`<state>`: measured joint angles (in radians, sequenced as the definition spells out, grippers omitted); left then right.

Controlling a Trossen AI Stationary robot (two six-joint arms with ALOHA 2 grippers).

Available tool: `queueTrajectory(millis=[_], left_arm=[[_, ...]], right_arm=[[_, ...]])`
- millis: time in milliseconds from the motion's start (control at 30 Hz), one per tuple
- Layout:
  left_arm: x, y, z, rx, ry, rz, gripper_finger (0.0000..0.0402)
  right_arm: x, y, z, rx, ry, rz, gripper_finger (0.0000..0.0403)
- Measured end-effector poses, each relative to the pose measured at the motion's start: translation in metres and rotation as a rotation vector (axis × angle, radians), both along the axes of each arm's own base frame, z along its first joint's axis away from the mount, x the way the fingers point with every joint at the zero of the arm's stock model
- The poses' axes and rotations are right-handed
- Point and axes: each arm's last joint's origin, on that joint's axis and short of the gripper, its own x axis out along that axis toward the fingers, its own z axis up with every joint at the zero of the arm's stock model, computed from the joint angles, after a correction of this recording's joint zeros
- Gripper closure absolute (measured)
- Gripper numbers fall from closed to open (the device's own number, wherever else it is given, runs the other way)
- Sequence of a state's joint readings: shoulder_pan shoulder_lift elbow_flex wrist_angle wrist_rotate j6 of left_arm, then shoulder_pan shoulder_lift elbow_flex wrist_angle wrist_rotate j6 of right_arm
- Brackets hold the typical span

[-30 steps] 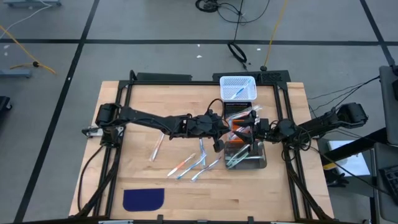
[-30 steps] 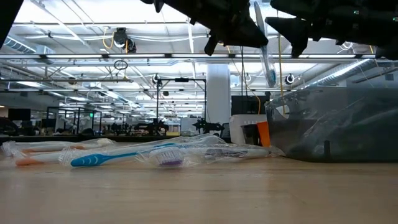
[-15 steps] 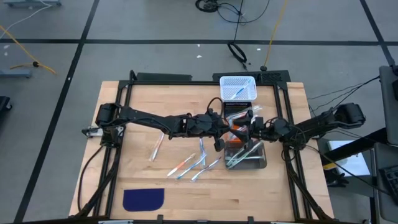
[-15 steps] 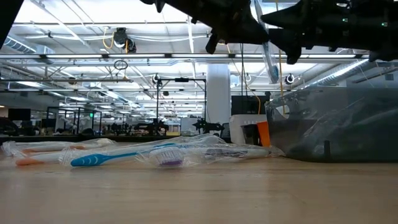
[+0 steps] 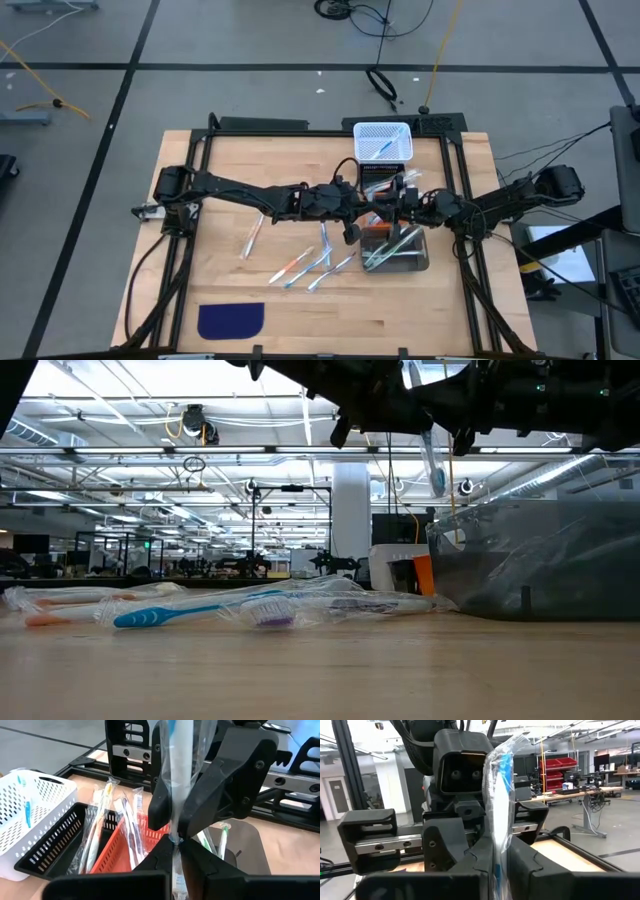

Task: Pick & Place Toothbrushes
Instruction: Put the blue toothbrush into the white bin

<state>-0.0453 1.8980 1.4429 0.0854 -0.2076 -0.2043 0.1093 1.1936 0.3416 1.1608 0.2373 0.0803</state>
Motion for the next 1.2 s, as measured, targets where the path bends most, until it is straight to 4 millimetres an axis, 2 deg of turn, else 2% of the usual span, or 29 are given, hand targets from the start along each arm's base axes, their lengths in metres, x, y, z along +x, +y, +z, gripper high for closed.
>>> queueTrajectory(millis=[233,367,533,733,967,1200], left_arm=[[-0.002,0.001,0.001,0.045,0.026,-0.007,0.0337],[-0.012,0.004,0.011,0.08,0.066,0.016,0.0318],[-0.027,0.008,0.022,0.109,0.133,0.082,0.0315],[-0.032,0.005,0.023,0.114,0.169,0.074,0.0314],[-0.033,-0.003,0.022,0.117,0.183,0.051,0.0314],[-0.033,-0.007,0.023,0.125,0.18,0.036,0.0314]], right_arm=[[0.0,-0.003,0.001,-0.022,0.002,-0.058,0.0383],[-0.002,-0.009,0.005,-0.03,-0.016,-0.089,0.0383],[-0.006,-0.02,0.012,-0.065,-0.043,-0.19,0.0383],[-0.011,-0.047,0.015,-0.073,-0.053,-0.385,0.0383],[-0.021,-0.089,0.015,-0.019,-0.084,-0.578,0.0383],[-0.027,-0.127,0.001,0.071,-0.057,-0.696,0.0383]])
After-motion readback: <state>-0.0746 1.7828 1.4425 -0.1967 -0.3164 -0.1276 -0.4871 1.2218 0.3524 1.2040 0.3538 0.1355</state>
